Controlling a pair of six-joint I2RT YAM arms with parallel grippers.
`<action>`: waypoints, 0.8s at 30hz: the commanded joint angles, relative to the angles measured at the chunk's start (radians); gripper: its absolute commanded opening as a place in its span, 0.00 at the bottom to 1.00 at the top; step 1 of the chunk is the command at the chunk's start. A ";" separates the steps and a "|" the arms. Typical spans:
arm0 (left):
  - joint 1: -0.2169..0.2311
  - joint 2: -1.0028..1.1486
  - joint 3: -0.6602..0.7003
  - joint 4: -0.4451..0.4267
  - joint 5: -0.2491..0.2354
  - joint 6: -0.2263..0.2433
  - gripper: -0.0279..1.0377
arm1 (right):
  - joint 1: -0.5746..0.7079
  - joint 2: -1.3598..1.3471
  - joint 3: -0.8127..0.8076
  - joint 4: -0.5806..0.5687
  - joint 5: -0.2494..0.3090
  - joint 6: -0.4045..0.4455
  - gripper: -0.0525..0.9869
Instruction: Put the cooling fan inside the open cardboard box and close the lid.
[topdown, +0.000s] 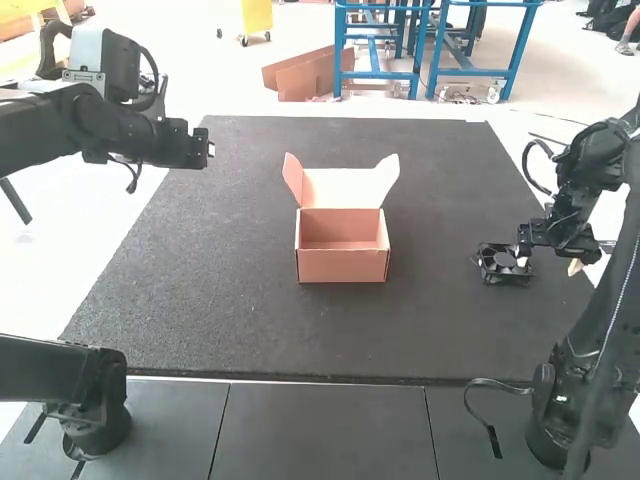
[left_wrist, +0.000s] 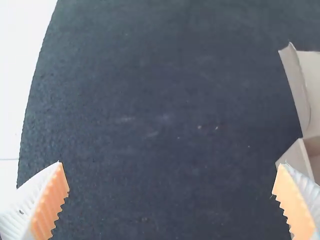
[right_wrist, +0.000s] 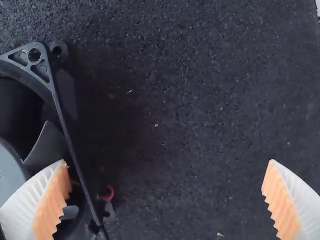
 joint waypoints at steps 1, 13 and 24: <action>0.009 -0.006 0.053 0.006 0.004 -0.010 0.94 | -0.006 0.023 0.005 -0.011 0.025 0.029 0.78; 0.009 -0.013 0.067 -0.017 0.004 -0.010 0.93 | -0.007 0.093 -0.035 0.001 -0.040 0.038 0.24; 0.009 -0.013 0.064 -0.020 0.003 -0.010 0.94 | -0.006 0.029 -0.027 0.030 -0.127 0.095 0.03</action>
